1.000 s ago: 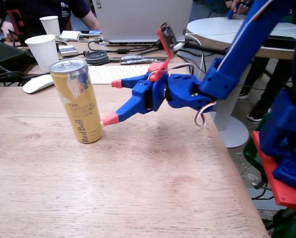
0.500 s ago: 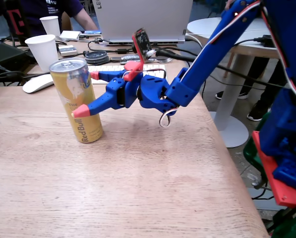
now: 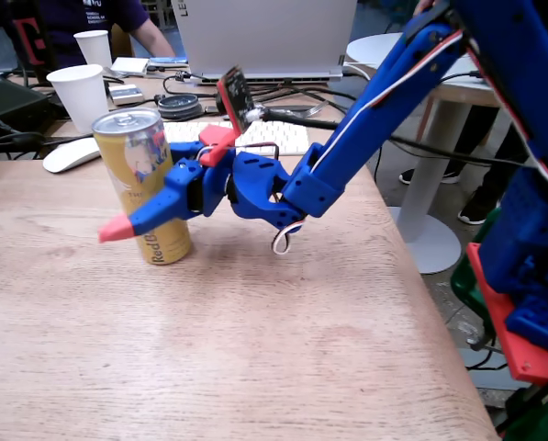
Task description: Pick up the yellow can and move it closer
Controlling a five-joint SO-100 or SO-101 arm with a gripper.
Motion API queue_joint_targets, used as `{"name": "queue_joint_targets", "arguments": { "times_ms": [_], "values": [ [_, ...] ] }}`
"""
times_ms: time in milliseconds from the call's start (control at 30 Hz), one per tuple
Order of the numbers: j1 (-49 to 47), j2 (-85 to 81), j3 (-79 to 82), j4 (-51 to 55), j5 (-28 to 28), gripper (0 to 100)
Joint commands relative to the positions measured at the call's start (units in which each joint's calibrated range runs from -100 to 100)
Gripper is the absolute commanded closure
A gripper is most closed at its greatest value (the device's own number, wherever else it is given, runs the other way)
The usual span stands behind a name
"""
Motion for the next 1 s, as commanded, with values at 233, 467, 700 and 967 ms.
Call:
{"name": "queue_joint_targets", "arguments": {
  "times_ms": [233,467,700,967],
  "values": [
    [-0.48,-0.56,-4.36,4.31,0.34,33],
    [-0.65,0.12,-5.96,4.22,0.2,62],
    [-0.65,0.12,-5.11,4.14,0.1,73],
    [-0.82,0.12,-5.02,4.14,0.39,78]
  ]
}}
